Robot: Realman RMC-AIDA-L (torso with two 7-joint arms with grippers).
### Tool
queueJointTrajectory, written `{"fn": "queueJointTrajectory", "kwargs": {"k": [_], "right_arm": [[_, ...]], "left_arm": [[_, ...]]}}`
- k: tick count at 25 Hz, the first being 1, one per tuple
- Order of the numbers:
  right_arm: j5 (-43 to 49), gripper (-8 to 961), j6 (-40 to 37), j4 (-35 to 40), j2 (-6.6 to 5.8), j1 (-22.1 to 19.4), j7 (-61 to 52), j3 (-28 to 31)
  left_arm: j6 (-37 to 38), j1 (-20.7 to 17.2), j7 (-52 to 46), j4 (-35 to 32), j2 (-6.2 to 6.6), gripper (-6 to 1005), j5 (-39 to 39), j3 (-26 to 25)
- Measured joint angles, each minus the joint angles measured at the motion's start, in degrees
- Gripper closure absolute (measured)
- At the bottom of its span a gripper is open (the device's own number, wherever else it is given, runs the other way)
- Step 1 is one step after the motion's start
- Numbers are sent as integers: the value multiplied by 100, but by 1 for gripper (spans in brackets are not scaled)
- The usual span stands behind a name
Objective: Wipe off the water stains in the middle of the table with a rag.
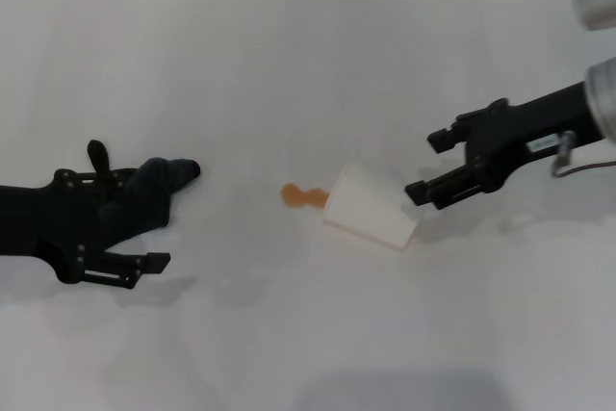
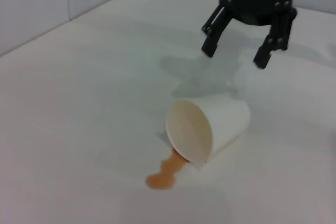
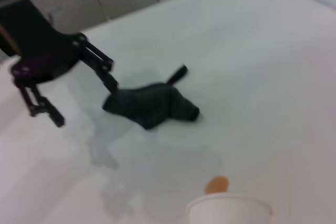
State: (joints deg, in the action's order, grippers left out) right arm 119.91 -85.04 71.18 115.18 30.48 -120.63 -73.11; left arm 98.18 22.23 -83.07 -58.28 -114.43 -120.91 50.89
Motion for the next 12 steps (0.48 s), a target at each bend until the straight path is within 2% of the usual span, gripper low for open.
{"fn": "queueJointTrajectory", "kwargs": {"k": [5,12], "right_arm": [[292,96,100,-37,2,265,-580,-416],[363,101,407,-81,17,260,-739,-833]], "left_arm": [[1,-41,115,0,-36,119,-16,42],[7,-39,122,1,-79,119,-169,130]]}}
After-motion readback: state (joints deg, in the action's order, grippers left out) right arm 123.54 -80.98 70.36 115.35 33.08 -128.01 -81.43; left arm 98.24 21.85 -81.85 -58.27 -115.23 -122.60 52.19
